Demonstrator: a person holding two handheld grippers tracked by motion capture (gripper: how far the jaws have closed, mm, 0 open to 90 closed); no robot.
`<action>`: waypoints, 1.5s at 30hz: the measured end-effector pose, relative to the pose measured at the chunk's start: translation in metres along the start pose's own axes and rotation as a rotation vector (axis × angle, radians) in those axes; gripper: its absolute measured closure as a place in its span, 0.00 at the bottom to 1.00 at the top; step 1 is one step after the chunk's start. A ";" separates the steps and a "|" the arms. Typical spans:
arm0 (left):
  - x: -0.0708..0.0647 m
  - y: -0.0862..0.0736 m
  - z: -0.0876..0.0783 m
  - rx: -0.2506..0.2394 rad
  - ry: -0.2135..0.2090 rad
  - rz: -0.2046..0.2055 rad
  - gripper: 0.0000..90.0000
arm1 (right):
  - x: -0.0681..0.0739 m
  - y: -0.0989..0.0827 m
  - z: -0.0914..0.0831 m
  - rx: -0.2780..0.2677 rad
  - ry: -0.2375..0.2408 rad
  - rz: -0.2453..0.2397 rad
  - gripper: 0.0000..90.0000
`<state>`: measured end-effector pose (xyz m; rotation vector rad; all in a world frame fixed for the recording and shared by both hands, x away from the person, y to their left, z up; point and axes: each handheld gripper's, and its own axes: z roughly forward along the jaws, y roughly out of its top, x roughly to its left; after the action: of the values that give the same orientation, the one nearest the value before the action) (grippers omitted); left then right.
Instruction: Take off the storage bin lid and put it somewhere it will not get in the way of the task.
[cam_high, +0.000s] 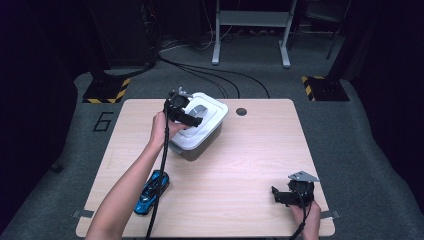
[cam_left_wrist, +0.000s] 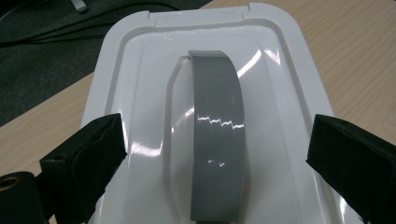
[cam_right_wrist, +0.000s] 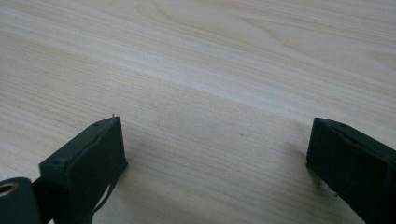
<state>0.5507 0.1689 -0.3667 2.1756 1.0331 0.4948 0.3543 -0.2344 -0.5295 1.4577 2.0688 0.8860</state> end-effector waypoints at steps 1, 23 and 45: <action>0.001 0.001 0.001 0.011 -0.004 0.001 0.03 | 0.000 0.000 0.000 0.000 0.000 0.000 0.04; -0.009 0.001 -0.001 -0.047 0.052 0.022 0.74 | 0.000 0.000 0.000 -0.001 0.001 -0.001 0.04; 0.018 0.005 -0.071 -0.187 0.153 0.000 0.74 | 0.000 0.000 0.000 -0.002 0.000 0.003 0.04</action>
<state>0.5235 0.2096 -0.3124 1.9967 1.0233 0.7374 0.3543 -0.2342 -0.5295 1.4596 2.0658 0.8894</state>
